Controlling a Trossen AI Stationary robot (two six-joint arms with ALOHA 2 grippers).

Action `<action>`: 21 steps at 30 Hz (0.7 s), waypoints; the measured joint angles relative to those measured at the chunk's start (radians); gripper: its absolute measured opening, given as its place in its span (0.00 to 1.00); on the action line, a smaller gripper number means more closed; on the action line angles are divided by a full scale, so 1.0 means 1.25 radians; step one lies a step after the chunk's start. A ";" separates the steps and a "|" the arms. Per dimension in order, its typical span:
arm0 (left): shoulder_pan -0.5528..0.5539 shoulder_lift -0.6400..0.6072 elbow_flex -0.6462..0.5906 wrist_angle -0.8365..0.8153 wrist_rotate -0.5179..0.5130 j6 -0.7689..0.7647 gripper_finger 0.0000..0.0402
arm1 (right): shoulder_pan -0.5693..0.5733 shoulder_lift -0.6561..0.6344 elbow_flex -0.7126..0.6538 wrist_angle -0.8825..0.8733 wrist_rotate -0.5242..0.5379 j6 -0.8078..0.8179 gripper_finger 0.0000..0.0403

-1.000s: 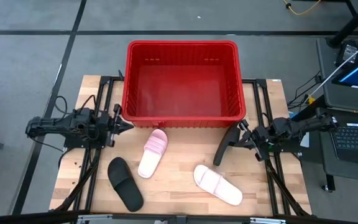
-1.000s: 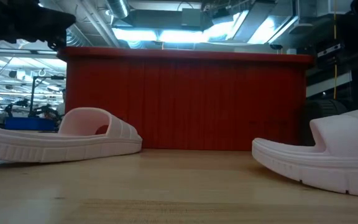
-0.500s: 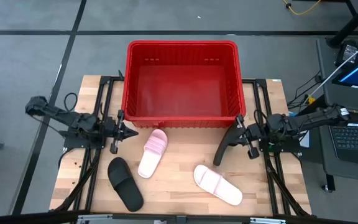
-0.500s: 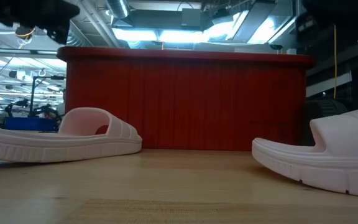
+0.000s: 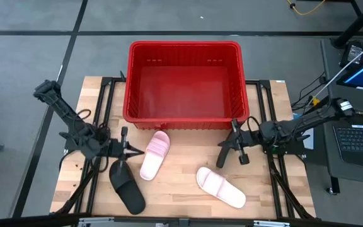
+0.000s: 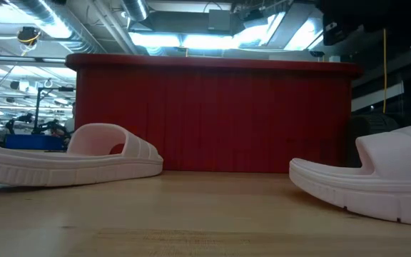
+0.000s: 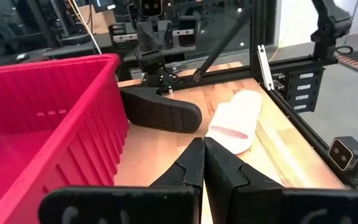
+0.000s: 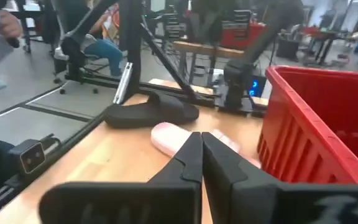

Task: Pick and place slides into bin
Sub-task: Put the bottom black slipper into the red bin

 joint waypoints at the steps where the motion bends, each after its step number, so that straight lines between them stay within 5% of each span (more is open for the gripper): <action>1: -0.016 0.017 0.008 0.000 -0.021 -0.008 0.00 | 0.007 0.013 0.000 0.018 0.000 -0.006 0.02; 10: -0.080 0.089 0.019 -0.011 -0.048 -0.100 0.00 | 0.018 0.042 0.000 0.061 -0.002 0.020 0.02; 21: -0.075 0.100 0.019 -0.025 -0.058 -0.017 0.00 | 0.018 0.042 0.000 0.066 -0.002 0.058 0.02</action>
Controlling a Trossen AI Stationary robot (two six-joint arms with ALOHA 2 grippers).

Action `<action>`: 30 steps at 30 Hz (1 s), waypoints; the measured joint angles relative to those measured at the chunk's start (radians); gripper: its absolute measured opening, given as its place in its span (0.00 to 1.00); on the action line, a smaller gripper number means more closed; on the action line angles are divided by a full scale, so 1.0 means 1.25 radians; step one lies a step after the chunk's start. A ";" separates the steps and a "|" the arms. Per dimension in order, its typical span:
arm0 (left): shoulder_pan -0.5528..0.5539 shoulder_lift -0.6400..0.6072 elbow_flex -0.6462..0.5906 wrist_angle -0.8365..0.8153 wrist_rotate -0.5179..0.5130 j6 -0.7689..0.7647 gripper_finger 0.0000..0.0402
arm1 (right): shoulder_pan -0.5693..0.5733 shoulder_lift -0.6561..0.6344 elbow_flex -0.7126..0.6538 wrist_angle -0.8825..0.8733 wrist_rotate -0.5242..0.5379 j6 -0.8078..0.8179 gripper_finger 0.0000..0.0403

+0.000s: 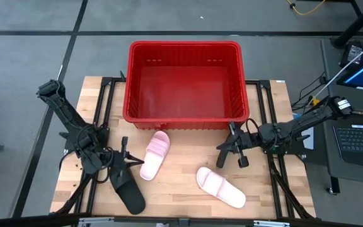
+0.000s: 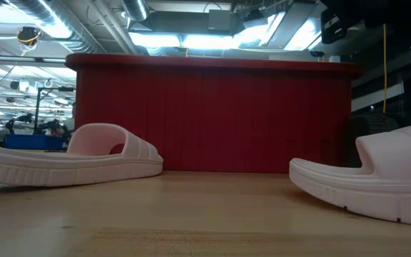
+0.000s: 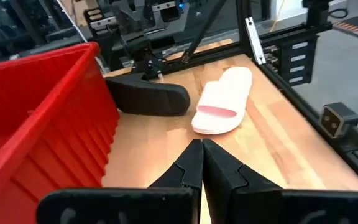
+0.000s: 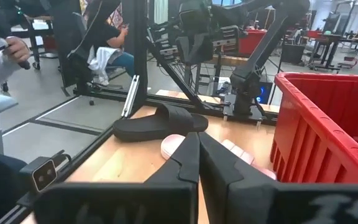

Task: Pick and place slides into bin
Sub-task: Put the bottom black slipper into the red bin

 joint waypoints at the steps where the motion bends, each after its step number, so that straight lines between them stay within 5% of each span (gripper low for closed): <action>1: 0.001 0.000 0.000 0.000 -0.007 -0.001 0.00 | 0.000 0.001 0.000 0.000 0.000 0.000 0.02; 20: 0.035 0.002 0.000 -0.107 0.005 -0.139 0.35 | -0.001 0.047 0.000 0.000 0.000 0.005 0.02; 30: 0.035 0.002 0.000 -0.107 0.039 -0.142 0.39 | -0.002 0.047 0.000 -0.001 0.002 0.005 0.02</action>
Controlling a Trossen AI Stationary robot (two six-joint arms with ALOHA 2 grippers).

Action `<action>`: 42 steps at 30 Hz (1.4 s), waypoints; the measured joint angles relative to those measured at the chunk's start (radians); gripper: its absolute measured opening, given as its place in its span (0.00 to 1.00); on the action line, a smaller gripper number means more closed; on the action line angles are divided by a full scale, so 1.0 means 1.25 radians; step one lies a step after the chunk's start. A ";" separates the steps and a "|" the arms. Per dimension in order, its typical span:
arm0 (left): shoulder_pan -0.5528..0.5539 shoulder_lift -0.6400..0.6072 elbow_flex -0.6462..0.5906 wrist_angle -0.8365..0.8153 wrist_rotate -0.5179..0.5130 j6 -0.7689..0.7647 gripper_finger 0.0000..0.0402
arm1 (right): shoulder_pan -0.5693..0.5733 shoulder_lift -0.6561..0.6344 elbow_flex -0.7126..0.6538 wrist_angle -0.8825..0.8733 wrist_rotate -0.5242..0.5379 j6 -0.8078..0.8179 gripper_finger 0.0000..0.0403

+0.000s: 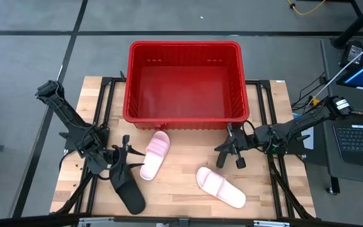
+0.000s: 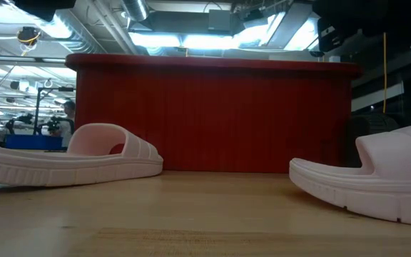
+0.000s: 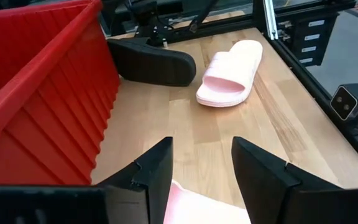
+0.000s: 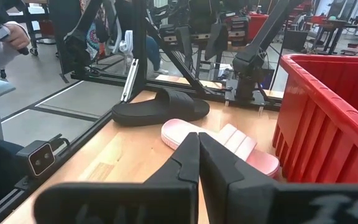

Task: Pick and place slides into bin
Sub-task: Put the bottom black slipper into the red bin

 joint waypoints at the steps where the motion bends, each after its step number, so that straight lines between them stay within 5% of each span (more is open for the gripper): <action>1: 0.000 0.000 0.000 0.000 0.000 -0.006 0.39 | 0.000 0.000 0.000 0.000 0.000 0.000 0.02; 20: 0.000 0.147 0.032 0.134 -0.025 -0.134 0.38 | -0.001 0.114 -0.001 0.122 0.000 -0.005 0.02; 26: 0.000 0.235 0.174 -0.059 0.023 -0.221 0.38 | -0.001 0.126 -0.001 0.127 0.000 -0.003 0.02; 34: 0.000 0.336 0.376 -0.466 0.179 -0.533 0.38 | -0.001 0.127 0.030 0.126 -0.002 -0.002 0.02; 42: 0.000 0.378 0.415 -0.576 0.373 -0.729 0.38 | -0.001 0.127 0.031 0.119 -0.002 -0.003 0.02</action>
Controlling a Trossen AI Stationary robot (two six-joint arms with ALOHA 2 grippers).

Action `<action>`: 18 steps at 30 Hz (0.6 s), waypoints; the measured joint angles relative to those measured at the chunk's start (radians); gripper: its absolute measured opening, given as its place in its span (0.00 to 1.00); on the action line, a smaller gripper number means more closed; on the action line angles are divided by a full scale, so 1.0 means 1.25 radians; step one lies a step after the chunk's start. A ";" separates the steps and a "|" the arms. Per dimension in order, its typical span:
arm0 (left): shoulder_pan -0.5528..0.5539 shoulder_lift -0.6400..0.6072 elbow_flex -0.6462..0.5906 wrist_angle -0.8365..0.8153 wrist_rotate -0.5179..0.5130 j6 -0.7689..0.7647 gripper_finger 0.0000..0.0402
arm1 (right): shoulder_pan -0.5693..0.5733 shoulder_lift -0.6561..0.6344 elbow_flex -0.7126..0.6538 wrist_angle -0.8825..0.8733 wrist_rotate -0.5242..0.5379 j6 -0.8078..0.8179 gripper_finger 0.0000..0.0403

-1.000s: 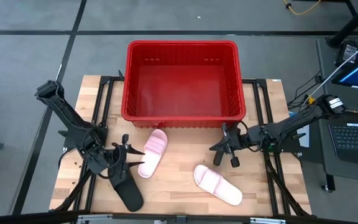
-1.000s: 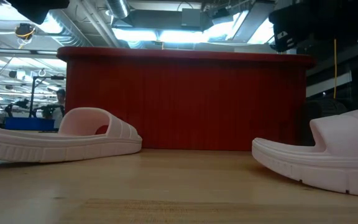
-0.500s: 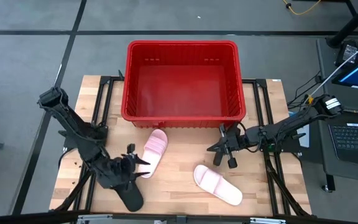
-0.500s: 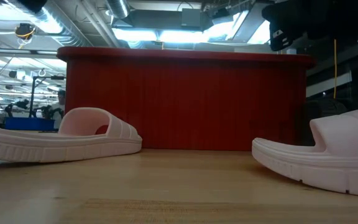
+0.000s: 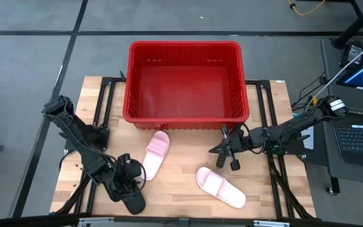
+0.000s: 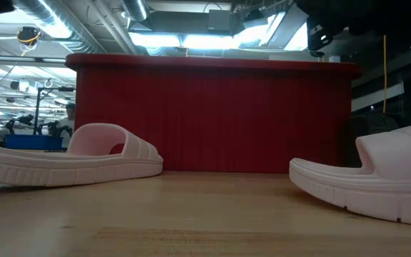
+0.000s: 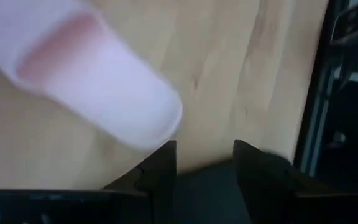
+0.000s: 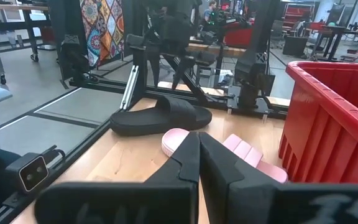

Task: Pick and place slides into bin
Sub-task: Put the bottom black slipper into the red bin

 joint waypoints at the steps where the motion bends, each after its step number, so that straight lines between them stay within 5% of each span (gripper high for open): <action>1: 0.000 0.004 0.000 -0.009 0.025 -0.022 0.38 | 0.000 0.000 0.000 0.000 0.000 0.000 0.02; 9: 0.000 0.038 0.000 -0.107 0.214 -0.170 0.38 | 0.000 0.000 0.000 -0.001 0.000 -0.005 0.02; 18: -0.001 0.068 0.000 -0.126 0.248 -0.213 0.38 | -0.006 0.000 0.000 -0.001 0.000 -0.044 0.02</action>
